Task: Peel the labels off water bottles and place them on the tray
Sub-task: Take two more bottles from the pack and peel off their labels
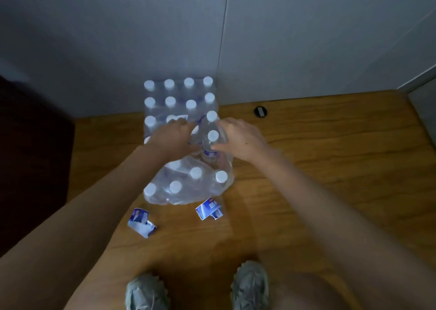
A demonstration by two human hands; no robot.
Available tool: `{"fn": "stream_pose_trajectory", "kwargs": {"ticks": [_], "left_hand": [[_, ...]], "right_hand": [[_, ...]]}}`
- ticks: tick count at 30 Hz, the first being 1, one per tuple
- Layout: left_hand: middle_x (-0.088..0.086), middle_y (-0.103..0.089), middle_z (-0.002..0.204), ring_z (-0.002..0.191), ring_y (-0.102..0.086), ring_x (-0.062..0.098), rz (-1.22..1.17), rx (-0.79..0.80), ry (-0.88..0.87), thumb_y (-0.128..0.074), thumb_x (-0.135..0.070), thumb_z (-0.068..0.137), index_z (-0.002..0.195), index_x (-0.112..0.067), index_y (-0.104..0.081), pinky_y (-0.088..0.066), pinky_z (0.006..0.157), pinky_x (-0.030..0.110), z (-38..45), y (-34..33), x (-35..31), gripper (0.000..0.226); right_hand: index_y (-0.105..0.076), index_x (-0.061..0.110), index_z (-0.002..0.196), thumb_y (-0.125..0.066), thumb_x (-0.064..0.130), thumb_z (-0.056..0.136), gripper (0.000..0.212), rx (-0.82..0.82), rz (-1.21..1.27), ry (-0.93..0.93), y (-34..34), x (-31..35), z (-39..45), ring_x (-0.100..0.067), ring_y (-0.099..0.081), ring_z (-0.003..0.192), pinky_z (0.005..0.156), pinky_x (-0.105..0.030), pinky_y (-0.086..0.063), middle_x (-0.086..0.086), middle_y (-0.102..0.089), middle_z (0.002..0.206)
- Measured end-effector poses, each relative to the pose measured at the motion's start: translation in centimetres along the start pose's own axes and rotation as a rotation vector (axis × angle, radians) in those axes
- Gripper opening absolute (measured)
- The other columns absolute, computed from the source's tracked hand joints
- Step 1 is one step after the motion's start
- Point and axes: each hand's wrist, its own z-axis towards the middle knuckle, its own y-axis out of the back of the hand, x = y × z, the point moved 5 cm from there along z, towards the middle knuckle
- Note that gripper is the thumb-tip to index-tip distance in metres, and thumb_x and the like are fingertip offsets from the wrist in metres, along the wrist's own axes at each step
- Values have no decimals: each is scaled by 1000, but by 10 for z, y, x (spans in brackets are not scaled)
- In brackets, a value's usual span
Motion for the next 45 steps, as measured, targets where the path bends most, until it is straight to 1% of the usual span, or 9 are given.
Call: {"fn": "stream_pose_trajectory", "kwargs": {"ticks": [4, 8, 15, 19, 26, 32, 35, 38, 45], "left_hand": [[14, -57, 127, 112, -56, 36, 134, -51, 56, -56, -49, 87, 140, -25, -35, -46, 86, 44, 52, -46, 26, 62], [16, -65, 115, 101, -62, 37, 216, -162, 8, -49, -30, 93, 138, -16, -37, -43, 76, 38, 77, -59, 23, 49], [19, -65, 106, 96, -61, 38, 83, -181, -37, -51, -22, 90, 130, -15, -47, -42, 74, 39, 70, -40, 15, 40], [22, -66, 101, 89, -61, 40, 43, -217, -50, -50, -26, 92, 117, -10, -50, -41, 68, 39, 41, 6, 7, 30], [20, -66, 103, 90, -61, 42, 18, -211, -1, -53, -34, 92, 120, -11, -47, -45, 69, 41, -42, 138, -30, 37], [15, -67, 92, 78, -62, 37, -44, -181, 64, -55, -33, 92, 117, -12, -48, -41, 63, 36, -125, 241, -70, 34], [13, -67, 94, 79, -62, 36, -66, -161, 86, -56, -32, 91, 122, -12, -47, -38, 62, 33, -162, 274, -87, 38], [13, -67, 93, 77, -63, 37, -85, -164, 83, -58, -30, 89, 121, -12, -48, -38, 59, 35, -195, 293, -98, 38], [13, -67, 86, 74, -63, 37, -96, -142, 56, -60, -27, 85, 124, -13, -48, -43, 60, 37, -248, 277, -98, 43]], "right_hand": [[-54, 17, 119, -60, 43, 84, 44, -28, -159, 36, -42, -11, 42, -26, -60, 88, 59, -32, -43, -4, -62, 110], [-54, 15, 109, -53, 30, 90, 25, -5, -268, 30, -64, -12, 62, -26, -50, 71, 56, -33, -35, -9, -64, 102], [-53, 15, 113, -53, 20, 88, 26, 16, -188, 64, -50, 2, 51, -28, -60, 78, 57, -32, -37, -9, -63, 95], [-56, 16, 106, -57, 24, 84, 24, -30, -72, -9, 1, 17, 26, -30, -57, 72, 55, -29, -30, -6, -58, 79], [-57, 13, 95, -60, 30, 85, 20, -90, 85, -2, 127, 64, -38, -25, -58, 68, 54, -29, -37, -4, -64, 79], [-57, 16, 106, -61, 31, 87, 24, -28, 77, 34, 239, 109, -98, -17, -51, 65, 53, -26, -32, 4, -53, 80], [-59, 16, 107, -66, 29, 85, 27, -58, 95, 63, 280, 128, -126, -16, -56, 67, 52, -25, -38, 0, -63, 90], [-59, 17, 101, -67, 30, 83, 24, -57, 110, 45, 299, 146, -152, -18, -61, 70, 48, -22, -39, -1, -67, 96], [-60, 20, 98, -63, 35, 85, 20, -16, 51, -22, 287, 172, -203, -13, -51, 62, 45, -17, -14, 4, -68, 92]]}}
